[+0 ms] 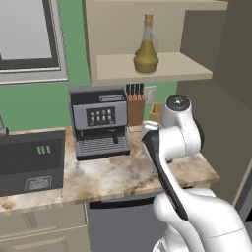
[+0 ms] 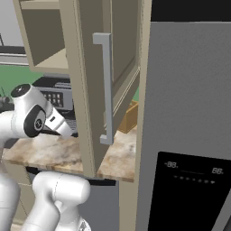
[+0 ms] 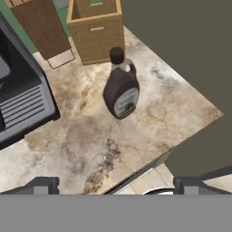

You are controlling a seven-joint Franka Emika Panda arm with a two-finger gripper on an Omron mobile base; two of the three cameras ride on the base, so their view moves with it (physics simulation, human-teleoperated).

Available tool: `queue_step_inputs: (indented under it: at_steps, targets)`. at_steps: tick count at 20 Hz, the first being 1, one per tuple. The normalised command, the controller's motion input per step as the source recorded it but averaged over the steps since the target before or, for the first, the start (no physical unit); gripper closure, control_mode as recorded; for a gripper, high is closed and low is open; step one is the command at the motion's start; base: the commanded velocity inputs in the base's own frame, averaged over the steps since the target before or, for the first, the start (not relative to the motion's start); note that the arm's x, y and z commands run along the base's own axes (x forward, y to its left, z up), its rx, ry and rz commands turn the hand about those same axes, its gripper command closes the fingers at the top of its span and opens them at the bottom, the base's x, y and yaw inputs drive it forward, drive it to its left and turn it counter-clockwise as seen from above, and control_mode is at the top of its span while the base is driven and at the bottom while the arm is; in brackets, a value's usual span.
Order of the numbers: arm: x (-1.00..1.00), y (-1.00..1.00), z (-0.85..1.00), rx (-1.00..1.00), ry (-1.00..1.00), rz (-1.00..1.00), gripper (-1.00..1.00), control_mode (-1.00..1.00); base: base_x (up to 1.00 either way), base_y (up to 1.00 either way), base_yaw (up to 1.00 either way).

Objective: Pick the syrup bottle and oil and vinegar bottle from the counter and place them in the cabinet.

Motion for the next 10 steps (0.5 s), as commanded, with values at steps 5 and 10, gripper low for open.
queue_step_inputs:
  at_steps: [5, 10]
  targets:
    - [0.56, -0.14, -0.11, 0.00, 0.09, -0.06, -1.00, -1.00, 0.00, 0.00, 0.00]
    - [0.47, -0.19, -0.30, 0.00, 0.11, -0.02, -1.00, -1.00, 0.00, 0.00, 0.00]
